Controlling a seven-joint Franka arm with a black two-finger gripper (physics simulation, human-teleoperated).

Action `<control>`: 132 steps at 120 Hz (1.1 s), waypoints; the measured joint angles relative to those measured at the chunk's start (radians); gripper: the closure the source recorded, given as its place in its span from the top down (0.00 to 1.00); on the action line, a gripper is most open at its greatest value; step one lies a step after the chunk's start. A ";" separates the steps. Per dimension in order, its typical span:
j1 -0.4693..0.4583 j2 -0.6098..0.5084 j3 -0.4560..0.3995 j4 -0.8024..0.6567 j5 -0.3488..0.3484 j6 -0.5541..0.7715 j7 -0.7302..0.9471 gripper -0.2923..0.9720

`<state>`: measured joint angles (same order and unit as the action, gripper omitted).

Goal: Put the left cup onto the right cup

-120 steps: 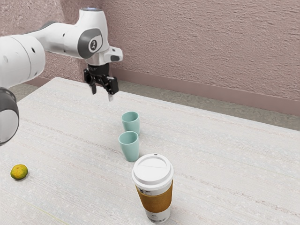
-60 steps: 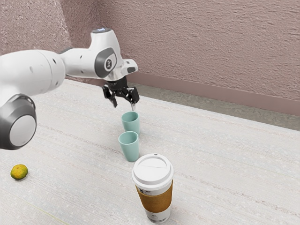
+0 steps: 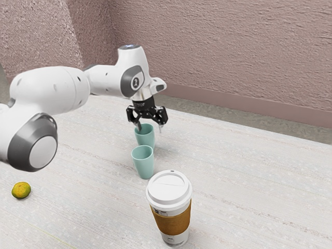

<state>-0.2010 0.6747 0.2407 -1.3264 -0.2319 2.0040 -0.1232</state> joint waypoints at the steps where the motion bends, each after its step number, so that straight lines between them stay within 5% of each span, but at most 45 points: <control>1: 0.000 0.001 0.000 0.002 0.000 -0.001 -0.002 0.75; 39: 0.000 0.033 0.006 0.015 0.001 -0.022 -0.063 0.81; 96: 0.000 0.080 0.006 0.064 0.004 -0.021 -0.116 0.70; 132: -0.007 0.086 0.012 0.064 0.005 -0.019 -0.138 0.37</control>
<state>-0.2078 0.7604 0.2522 -1.2629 -0.2267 1.9846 -0.2615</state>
